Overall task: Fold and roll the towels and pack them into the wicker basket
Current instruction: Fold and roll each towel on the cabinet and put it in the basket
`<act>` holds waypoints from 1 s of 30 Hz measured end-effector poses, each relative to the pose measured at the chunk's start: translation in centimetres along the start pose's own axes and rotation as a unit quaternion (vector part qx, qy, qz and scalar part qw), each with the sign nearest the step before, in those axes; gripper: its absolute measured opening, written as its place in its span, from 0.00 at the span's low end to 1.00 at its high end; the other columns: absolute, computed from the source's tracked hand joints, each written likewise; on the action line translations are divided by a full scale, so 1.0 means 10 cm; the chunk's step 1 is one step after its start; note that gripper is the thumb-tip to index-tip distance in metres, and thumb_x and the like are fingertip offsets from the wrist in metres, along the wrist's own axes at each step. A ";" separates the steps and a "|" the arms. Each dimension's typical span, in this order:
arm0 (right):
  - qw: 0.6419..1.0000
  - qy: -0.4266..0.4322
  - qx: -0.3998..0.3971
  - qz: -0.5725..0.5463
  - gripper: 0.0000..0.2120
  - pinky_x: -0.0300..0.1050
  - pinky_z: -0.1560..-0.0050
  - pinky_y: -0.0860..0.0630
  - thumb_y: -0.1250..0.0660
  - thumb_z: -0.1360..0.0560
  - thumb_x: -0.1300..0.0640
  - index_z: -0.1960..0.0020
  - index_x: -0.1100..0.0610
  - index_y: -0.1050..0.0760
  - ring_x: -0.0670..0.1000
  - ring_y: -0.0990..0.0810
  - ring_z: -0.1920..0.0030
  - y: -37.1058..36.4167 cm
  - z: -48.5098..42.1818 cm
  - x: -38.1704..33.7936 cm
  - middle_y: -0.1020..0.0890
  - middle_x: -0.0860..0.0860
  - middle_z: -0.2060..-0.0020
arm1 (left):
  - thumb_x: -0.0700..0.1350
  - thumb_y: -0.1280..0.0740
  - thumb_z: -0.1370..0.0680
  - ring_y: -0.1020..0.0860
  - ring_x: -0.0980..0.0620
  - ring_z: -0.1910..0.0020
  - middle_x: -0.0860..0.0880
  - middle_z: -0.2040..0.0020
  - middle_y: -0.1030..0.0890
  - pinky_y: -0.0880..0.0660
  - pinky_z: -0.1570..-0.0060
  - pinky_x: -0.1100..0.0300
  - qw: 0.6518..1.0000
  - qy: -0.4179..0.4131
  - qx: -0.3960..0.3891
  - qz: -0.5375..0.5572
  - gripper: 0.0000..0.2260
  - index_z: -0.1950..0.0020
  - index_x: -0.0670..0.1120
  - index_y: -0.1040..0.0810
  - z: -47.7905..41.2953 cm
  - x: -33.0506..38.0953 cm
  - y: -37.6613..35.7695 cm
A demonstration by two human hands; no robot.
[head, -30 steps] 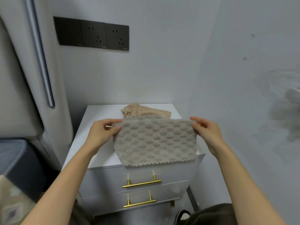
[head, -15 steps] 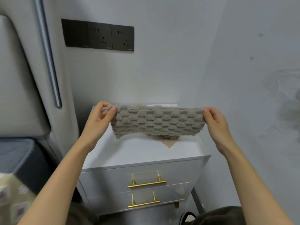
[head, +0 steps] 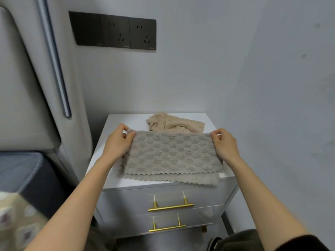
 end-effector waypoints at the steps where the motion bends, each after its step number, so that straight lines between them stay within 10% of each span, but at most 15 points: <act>1: 1.000 -0.005 0.008 -0.004 0.07 0.41 0.54 0.33 0.40 0.20 0.56 0.49 0.57 0.24 0.51 0.23 0.52 -0.03 -0.02 0.03 0.21 0.51 0.53 | 0.51 0.37 0.21 0.23 0.47 0.57 0.49 0.57 0.21 0.32 0.62 0.57 1.000 0.004 -0.002 0.014 0.06 0.50 0.49 0.28 -0.04 -0.04 -0.02; 6: 0.999 -0.035 0.002 -0.024 0.09 0.43 0.48 0.30 0.35 0.22 0.58 0.43 0.57 0.25 0.51 0.23 0.48 -0.02 -0.08 0.09 0.21 0.52 0.51 | 0.47 0.37 0.20 0.23 0.47 0.45 0.47 0.40 0.24 0.26 0.46 0.53 1.000 0.000 -0.004 -0.028 0.13 0.36 0.47 0.29 -0.05 -0.06 -0.02; 11: 0.995 -0.060 -0.057 0.053 0.19 0.52 0.39 0.27 0.34 0.24 0.56 0.35 0.59 0.31 0.56 0.24 0.43 0.04 -0.04 0.09 0.24 0.54 0.44 | 0.58 0.39 0.22 0.24 0.50 0.57 0.48 0.56 0.21 0.28 0.58 0.56 0.976 0.002 -0.041 -0.215 0.14 0.53 0.47 0.27 0.10 0.02 0.04; 15: 0.977 -0.130 -0.128 0.111 0.13 0.47 0.56 0.22 0.36 0.23 0.52 0.50 0.62 0.24 0.57 0.22 0.61 0.12 0.10 0.17 0.20 0.60 0.58 | 0.65 0.41 0.24 0.23 0.50 0.63 0.48 0.63 0.20 0.27 0.60 0.57 0.941 0.045 -0.140 -0.305 0.22 0.62 0.47 0.27 0.31 -0.01 -0.05; 19: 0.969 -0.126 -0.150 0.153 0.15 0.42 0.64 0.34 0.36 0.24 0.51 0.65 0.58 0.31 0.53 0.32 0.68 0.19 0.21 0.21 0.28 0.55 0.69 | 0.65 0.39 0.25 0.29 0.51 0.71 0.50 0.73 0.27 0.34 0.67 0.59 0.944 0.064 -0.141 -0.291 0.24 0.68 0.46 0.29 0.37 -0.08 -0.02; 30: 0.988 -0.096 -0.117 -0.016 0.12 0.42 0.64 0.30 0.35 0.22 0.52 0.53 0.61 0.24 0.48 0.21 0.67 0.42 0.47 0.02 0.18 0.52 0.62 | 0.48 0.36 0.20 0.27 0.47 0.65 0.44 0.66 0.24 0.27 0.59 0.55 0.994 0.044 -0.085 -0.048 0.15 0.64 0.42 0.31 0.40 0.09 0.14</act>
Point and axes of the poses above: each hand's wrist, its own z-axis away from the middle knuckle, its own y-axis out of the back of the hand, x = y × z, the point moved 4 cm from there along -z, towards the middle knuckle
